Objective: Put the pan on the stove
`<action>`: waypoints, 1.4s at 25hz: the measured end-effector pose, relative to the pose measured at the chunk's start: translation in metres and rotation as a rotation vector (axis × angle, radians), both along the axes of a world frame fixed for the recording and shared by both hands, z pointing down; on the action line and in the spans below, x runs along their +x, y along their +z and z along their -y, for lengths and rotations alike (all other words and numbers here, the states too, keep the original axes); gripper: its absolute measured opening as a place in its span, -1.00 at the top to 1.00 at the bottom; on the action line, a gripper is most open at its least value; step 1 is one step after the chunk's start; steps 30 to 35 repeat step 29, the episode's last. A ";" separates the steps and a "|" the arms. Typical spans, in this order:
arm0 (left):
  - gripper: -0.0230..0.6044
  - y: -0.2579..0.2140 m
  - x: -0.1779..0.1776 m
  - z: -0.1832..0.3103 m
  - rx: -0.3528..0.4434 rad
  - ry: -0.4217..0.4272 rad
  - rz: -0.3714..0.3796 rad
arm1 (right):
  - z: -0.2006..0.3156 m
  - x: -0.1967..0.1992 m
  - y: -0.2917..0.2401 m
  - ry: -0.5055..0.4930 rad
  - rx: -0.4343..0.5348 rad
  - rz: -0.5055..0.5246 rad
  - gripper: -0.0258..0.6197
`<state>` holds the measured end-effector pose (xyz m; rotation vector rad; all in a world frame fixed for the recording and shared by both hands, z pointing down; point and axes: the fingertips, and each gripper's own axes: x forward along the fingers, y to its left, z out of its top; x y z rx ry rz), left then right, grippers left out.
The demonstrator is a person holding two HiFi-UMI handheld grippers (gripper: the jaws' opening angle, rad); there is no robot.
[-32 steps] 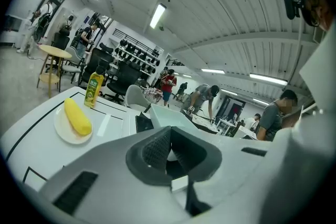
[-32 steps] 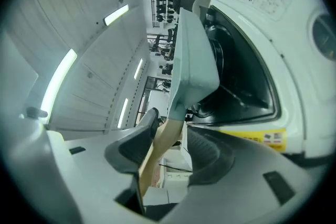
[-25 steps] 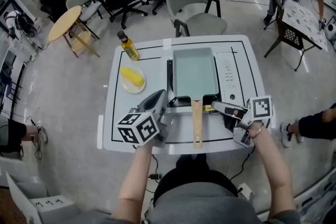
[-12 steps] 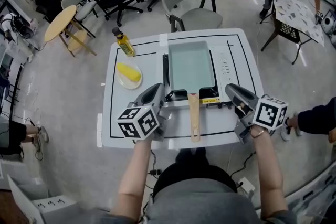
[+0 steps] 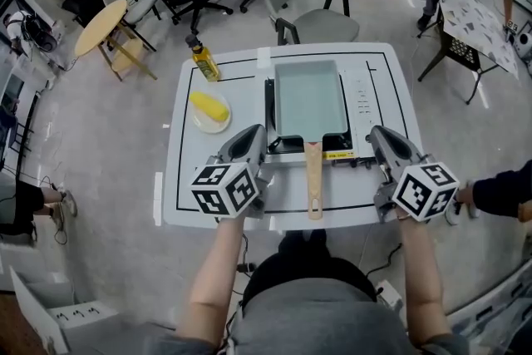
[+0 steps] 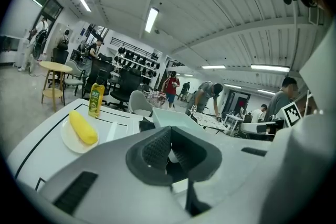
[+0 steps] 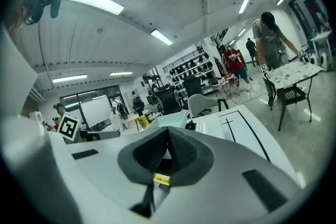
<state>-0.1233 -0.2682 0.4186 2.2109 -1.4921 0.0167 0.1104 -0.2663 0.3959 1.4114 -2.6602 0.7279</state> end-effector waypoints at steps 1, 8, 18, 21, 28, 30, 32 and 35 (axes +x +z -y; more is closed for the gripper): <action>0.91 0.000 0.000 -0.001 0.002 0.000 0.008 | -0.001 0.001 0.000 0.009 0.013 -0.020 0.91; 0.91 -0.001 0.004 -0.003 0.008 0.003 0.025 | -0.004 0.003 0.003 0.028 0.052 -0.109 0.91; 0.91 -0.001 0.002 -0.007 0.005 -0.007 0.031 | -0.005 0.001 0.009 0.033 0.058 -0.149 0.91; 0.91 -0.003 0.001 -0.007 0.009 -0.008 0.030 | -0.005 -0.002 0.009 0.032 0.064 -0.159 0.91; 0.91 -0.001 -0.001 -0.008 0.008 -0.011 0.035 | -0.004 -0.005 0.006 0.027 0.075 -0.161 0.91; 0.91 -0.001 -0.002 -0.008 0.008 -0.012 0.035 | -0.004 -0.006 0.005 0.027 0.076 -0.160 0.91; 0.91 -0.001 -0.002 -0.008 0.008 -0.012 0.035 | -0.004 -0.006 0.005 0.027 0.076 -0.160 0.91; 0.91 -0.001 -0.002 -0.008 0.008 -0.012 0.035 | -0.004 -0.006 0.005 0.027 0.076 -0.160 0.91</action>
